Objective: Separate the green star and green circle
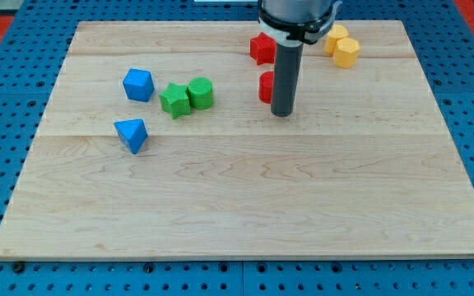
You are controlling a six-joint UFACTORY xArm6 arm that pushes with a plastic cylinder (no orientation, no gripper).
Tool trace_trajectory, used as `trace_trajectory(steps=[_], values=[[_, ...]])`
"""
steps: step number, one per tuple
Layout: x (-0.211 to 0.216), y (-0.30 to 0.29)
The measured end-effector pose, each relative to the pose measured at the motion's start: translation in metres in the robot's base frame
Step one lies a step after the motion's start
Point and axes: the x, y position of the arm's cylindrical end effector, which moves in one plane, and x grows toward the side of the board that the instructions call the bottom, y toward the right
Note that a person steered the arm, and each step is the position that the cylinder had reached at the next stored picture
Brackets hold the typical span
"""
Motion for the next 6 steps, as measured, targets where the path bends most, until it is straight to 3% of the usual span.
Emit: trace_trajectory(steps=[2, 3, 4, 5, 6], values=[[-0.016, -0.032], [0.017, -0.069], [0.030, -0.178], [0.017, -0.221], [-0.018, -0.194]])
